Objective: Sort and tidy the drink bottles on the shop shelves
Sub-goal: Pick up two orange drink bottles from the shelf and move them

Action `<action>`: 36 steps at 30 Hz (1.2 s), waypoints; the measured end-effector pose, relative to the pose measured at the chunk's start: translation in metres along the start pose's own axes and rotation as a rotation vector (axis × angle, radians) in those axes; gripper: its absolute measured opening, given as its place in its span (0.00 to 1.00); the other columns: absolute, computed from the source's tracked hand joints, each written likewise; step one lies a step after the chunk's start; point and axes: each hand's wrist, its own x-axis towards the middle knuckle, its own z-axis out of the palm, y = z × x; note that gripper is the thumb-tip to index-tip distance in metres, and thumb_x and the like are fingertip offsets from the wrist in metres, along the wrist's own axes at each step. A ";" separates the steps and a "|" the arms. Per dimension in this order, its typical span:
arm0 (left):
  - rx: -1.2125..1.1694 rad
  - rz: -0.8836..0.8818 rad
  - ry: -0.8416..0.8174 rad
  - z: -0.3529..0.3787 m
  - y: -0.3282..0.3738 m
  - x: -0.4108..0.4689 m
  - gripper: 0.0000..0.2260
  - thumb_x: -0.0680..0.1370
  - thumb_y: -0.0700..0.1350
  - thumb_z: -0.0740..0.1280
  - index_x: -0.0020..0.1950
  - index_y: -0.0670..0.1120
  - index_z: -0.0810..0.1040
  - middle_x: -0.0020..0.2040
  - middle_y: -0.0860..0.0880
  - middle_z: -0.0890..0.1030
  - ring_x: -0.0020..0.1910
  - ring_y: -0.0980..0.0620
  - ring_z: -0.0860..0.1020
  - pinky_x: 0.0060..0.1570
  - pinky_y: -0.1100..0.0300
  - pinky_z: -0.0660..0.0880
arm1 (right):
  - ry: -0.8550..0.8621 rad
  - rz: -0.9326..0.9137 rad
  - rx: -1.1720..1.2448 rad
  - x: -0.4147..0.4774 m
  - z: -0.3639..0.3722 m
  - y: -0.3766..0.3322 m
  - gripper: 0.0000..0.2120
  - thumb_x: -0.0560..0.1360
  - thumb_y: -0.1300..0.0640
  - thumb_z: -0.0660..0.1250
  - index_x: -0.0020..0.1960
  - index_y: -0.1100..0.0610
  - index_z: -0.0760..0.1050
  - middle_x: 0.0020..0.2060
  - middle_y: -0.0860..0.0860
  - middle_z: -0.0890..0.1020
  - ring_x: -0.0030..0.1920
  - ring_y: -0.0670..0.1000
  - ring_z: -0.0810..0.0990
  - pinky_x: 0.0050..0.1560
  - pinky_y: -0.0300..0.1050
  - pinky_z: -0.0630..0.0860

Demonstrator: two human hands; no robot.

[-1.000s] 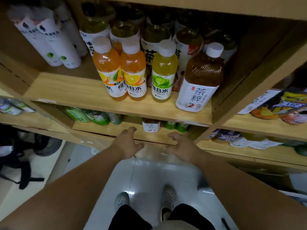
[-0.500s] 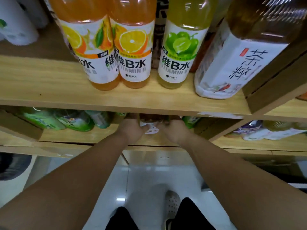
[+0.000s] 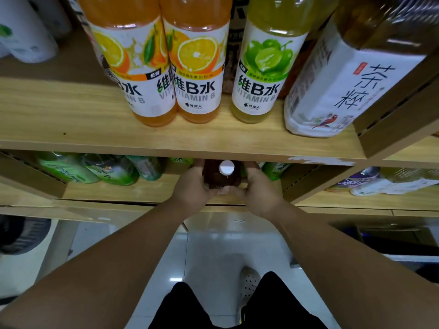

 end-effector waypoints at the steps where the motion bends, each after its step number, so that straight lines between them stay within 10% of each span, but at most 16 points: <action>1: -0.021 0.001 -0.005 -0.001 -0.001 -0.005 0.38 0.66 0.49 0.83 0.73 0.52 0.70 0.61 0.53 0.82 0.59 0.53 0.80 0.55 0.58 0.77 | -0.003 -0.007 0.023 -0.006 0.001 -0.001 0.29 0.71 0.47 0.77 0.67 0.40 0.68 0.61 0.50 0.80 0.59 0.53 0.82 0.60 0.59 0.80; 6: -0.029 -0.048 -0.083 -0.024 0.007 -0.050 0.36 0.66 0.43 0.83 0.70 0.54 0.71 0.59 0.54 0.82 0.53 0.53 0.82 0.46 0.66 0.76 | -0.043 -0.014 0.108 -0.046 0.002 -0.021 0.27 0.73 0.57 0.78 0.65 0.41 0.69 0.59 0.43 0.77 0.55 0.49 0.82 0.56 0.51 0.80; 10: -0.076 -0.060 -0.124 -0.059 0.025 -0.092 0.33 0.64 0.44 0.83 0.64 0.59 0.73 0.55 0.55 0.83 0.50 0.55 0.83 0.53 0.50 0.82 | -0.045 -0.022 0.107 -0.086 0.005 -0.053 0.27 0.73 0.55 0.77 0.64 0.35 0.69 0.58 0.36 0.76 0.54 0.45 0.81 0.55 0.44 0.79; 23: -0.080 0.111 -0.032 -0.224 0.093 -0.163 0.32 0.62 0.43 0.85 0.59 0.54 0.73 0.54 0.56 0.82 0.54 0.64 0.78 0.53 0.65 0.74 | 0.015 -0.260 0.086 -0.134 -0.009 -0.213 0.28 0.74 0.50 0.76 0.69 0.37 0.69 0.61 0.43 0.77 0.52 0.45 0.80 0.53 0.44 0.79; 29: -0.146 0.163 0.140 -0.265 0.113 -0.157 0.33 0.63 0.42 0.85 0.62 0.54 0.73 0.57 0.57 0.81 0.58 0.58 0.78 0.63 0.51 0.76 | 0.116 -0.236 0.298 -0.129 -0.024 -0.239 0.26 0.78 0.51 0.73 0.74 0.44 0.69 0.66 0.49 0.74 0.49 0.41 0.83 0.50 0.34 0.77; 36: -0.203 0.175 0.239 -0.288 0.137 -0.137 0.33 0.63 0.43 0.85 0.62 0.56 0.73 0.60 0.58 0.78 0.62 0.57 0.76 0.64 0.45 0.76 | 0.421 0.001 0.252 -0.125 -0.069 -0.208 0.25 0.76 0.43 0.72 0.71 0.44 0.70 0.66 0.50 0.73 0.58 0.51 0.79 0.60 0.55 0.79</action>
